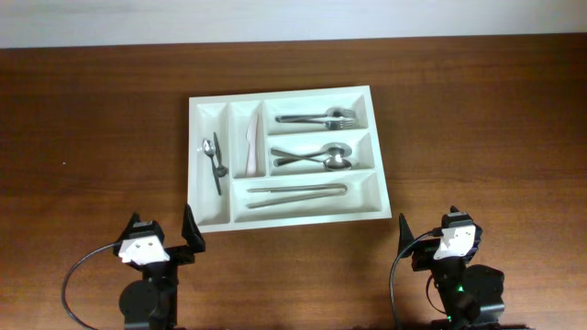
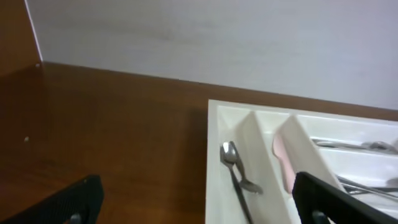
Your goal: Pack container
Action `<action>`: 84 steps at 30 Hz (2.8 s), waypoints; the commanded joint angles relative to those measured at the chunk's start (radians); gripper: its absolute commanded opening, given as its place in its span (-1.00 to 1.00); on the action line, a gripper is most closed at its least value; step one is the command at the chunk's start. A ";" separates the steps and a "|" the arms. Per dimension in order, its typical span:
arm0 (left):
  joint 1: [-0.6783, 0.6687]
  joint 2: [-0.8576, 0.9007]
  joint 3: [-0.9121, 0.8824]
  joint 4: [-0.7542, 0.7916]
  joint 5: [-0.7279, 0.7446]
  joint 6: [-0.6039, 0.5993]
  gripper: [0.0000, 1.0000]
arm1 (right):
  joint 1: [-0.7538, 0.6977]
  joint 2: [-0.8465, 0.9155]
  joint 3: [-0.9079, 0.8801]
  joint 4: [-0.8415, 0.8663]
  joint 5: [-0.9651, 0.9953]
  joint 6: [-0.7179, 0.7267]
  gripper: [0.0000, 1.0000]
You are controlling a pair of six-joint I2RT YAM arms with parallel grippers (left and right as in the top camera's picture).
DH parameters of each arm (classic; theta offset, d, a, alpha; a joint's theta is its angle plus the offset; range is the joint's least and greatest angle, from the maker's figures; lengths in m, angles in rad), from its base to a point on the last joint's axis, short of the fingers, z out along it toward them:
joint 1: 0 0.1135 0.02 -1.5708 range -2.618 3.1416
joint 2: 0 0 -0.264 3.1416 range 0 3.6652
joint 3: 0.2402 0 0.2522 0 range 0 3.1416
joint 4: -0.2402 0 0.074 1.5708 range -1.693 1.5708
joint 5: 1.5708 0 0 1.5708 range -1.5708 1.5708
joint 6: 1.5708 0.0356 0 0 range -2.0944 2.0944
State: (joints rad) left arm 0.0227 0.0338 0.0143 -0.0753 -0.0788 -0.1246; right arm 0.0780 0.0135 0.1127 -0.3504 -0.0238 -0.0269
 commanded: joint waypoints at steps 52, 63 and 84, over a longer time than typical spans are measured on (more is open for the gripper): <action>0.096 -0.029 -0.005 -0.005 0.038 0.059 0.99 | -0.006 -0.010 -0.007 -0.001 0.012 -0.003 0.98; 0.029 -0.029 -0.005 -0.006 0.038 0.059 0.98 | -0.006 -0.010 -0.007 -0.001 0.012 -0.003 0.98; 0.030 -0.029 -0.005 -0.006 0.038 0.059 0.99 | -0.006 -0.010 -0.007 -0.001 0.012 -0.003 0.98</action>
State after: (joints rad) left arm 0.0570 0.0154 0.0139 -0.0792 -0.0517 -0.0853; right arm 0.0780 0.0139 0.1127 -0.3504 -0.0238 -0.0269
